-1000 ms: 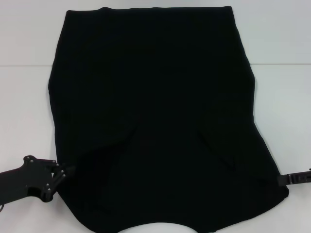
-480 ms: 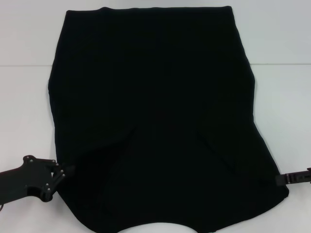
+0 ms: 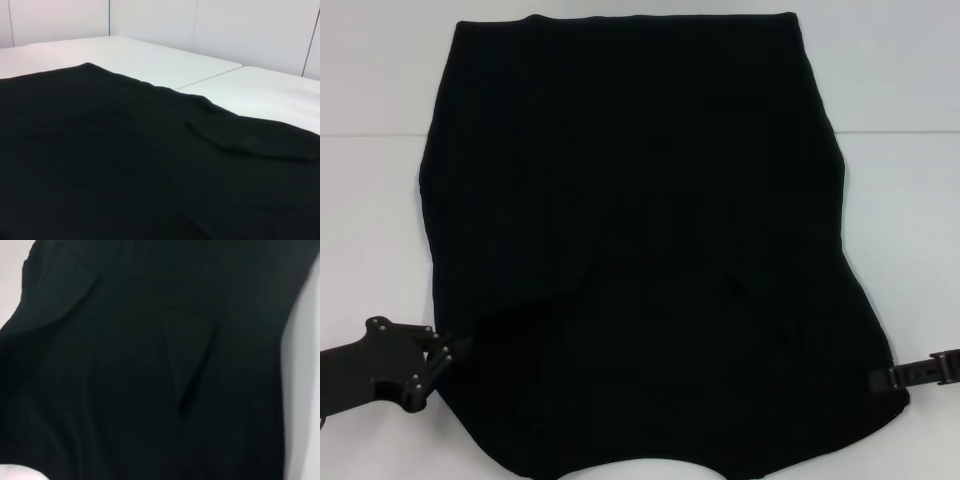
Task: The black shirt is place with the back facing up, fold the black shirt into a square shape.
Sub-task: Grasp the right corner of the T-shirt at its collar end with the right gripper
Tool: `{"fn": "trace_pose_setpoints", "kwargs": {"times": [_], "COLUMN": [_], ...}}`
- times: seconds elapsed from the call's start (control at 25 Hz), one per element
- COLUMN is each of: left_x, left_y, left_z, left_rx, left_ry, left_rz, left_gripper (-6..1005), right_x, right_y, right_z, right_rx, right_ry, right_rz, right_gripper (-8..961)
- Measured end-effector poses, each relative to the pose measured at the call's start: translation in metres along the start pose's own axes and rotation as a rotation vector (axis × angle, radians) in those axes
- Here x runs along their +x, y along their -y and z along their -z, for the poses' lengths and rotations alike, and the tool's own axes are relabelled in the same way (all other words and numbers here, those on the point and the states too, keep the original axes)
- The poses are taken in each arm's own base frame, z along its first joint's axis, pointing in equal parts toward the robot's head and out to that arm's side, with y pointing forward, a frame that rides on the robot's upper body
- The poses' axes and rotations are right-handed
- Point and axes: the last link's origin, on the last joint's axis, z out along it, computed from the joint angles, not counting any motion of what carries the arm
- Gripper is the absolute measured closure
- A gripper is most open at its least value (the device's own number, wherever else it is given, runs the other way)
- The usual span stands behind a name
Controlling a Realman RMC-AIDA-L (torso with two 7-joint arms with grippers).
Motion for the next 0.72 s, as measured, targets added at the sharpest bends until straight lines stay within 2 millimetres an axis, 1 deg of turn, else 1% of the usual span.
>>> {"fn": "trace_pose_setpoints", "kwargs": {"times": [0.2, 0.4, 0.6, 0.72], "left_x": [0.000, 0.000, 0.001, 0.001], "left_y": [0.000, 0.001, 0.002, 0.002], "left_z": [0.000, 0.000, 0.000, 0.000], "left_rx": [0.003, 0.009, 0.011, 0.011], "left_ry": [0.000, 0.001, 0.000, -0.001], "left_rz": [0.001, 0.001, 0.000, -0.001], "left_gripper": [983, 984, 984, 984], "right_x": [-0.006, -0.008, -0.011, -0.012], "right_y": [-0.011, -0.015, -0.018, -0.020], "right_z": [-0.007, -0.015, -0.015, -0.013], "right_rx": [-0.032, -0.018, -0.023, -0.028], "right_ry": [-0.025, -0.066, -0.071, -0.078], "right_rz": [0.024, 0.034, 0.034, 0.040], "right_gripper": [252, 256, 262, 354]}}
